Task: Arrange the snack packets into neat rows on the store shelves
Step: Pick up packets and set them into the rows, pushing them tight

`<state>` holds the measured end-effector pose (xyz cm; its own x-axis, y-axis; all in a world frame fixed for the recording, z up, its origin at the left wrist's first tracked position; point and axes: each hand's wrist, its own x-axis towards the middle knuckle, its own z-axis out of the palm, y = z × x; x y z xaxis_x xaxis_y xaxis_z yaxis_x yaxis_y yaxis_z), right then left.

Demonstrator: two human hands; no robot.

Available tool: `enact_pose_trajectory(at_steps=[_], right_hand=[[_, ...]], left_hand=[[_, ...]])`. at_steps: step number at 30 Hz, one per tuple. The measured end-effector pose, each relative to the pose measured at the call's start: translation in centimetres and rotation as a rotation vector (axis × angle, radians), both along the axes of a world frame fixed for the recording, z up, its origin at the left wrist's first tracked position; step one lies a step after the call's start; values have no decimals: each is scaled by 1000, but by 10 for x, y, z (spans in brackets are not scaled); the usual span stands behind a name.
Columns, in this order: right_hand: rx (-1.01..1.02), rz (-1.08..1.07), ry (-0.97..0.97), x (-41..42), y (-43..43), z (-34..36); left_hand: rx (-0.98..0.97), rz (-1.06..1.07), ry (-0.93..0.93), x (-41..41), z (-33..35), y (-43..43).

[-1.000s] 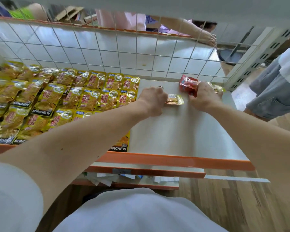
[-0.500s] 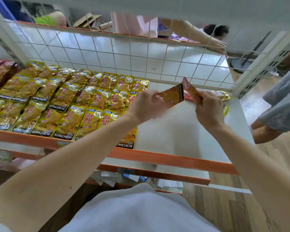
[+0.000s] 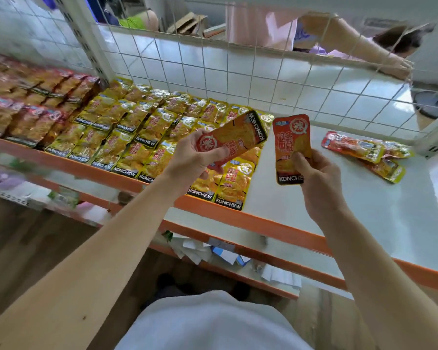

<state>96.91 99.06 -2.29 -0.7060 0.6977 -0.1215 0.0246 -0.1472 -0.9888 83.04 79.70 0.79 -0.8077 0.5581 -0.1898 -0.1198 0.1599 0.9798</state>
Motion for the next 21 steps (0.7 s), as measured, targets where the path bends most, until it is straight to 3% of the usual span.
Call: enact_pose_trajectory(at_steps=[10,13,21], right_hand=[[-46,247,6,-32,-84,17],[-69,284,5,-46,-127,22],[-228,436,54,-86,-271,34]], left_hand=[[-57,41,252,-17,3,-96],[44,104,164,-23,4,-138],[424,398,-288,-47,8,-264]])
